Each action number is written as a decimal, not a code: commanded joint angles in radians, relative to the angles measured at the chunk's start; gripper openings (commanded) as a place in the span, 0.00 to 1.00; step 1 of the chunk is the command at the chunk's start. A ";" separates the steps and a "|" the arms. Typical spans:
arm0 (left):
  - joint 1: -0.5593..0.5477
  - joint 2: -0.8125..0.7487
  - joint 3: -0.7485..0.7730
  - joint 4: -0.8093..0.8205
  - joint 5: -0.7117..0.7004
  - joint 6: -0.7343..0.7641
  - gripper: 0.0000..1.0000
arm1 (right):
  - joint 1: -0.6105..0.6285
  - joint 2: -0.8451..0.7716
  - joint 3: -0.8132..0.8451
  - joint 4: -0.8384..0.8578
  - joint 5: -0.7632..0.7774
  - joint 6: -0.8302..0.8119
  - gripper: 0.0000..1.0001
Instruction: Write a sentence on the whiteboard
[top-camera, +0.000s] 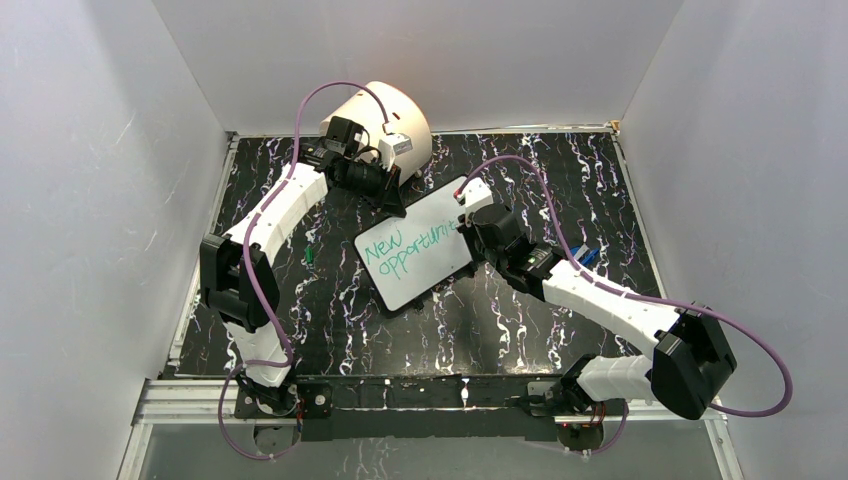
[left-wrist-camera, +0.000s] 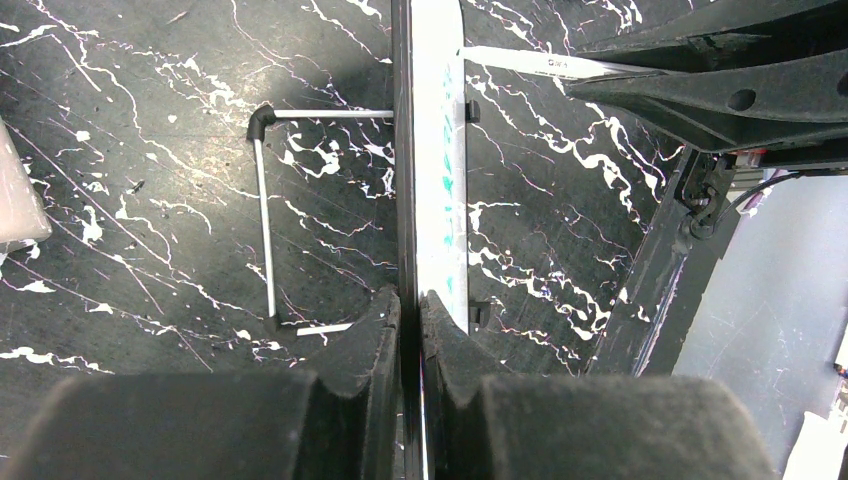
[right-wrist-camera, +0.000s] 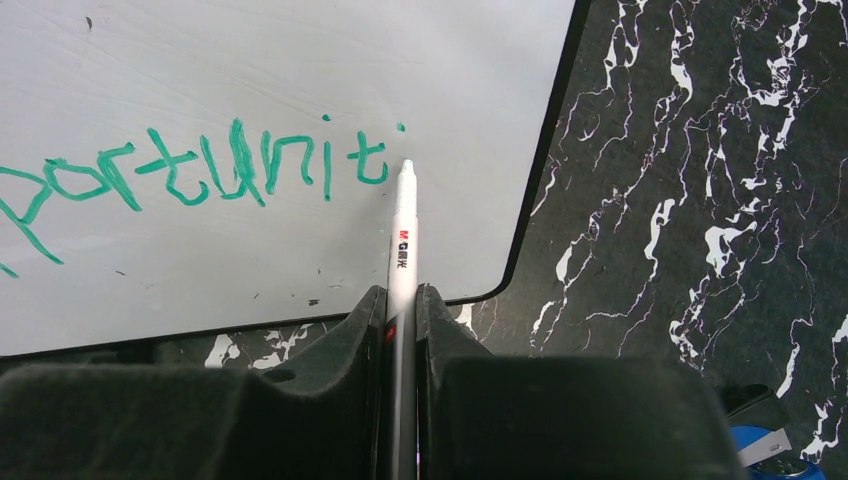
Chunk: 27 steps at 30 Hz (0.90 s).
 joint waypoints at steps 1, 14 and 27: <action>-0.038 0.042 -0.020 -0.114 -0.038 0.024 0.00 | -0.003 -0.005 0.016 0.057 0.001 0.007 0.00; -0.039 0.041 -0.023 -0.116 -0.036 0.026 0.00 | -0.005 0.016 0.031 0.082 0.000 0.004 0.00; -0.039 0.042 -0.023 -0.115 -0.035 0.029 0.00 | -0.005 0.028 0.041 0.093 0.007 0.002 0.00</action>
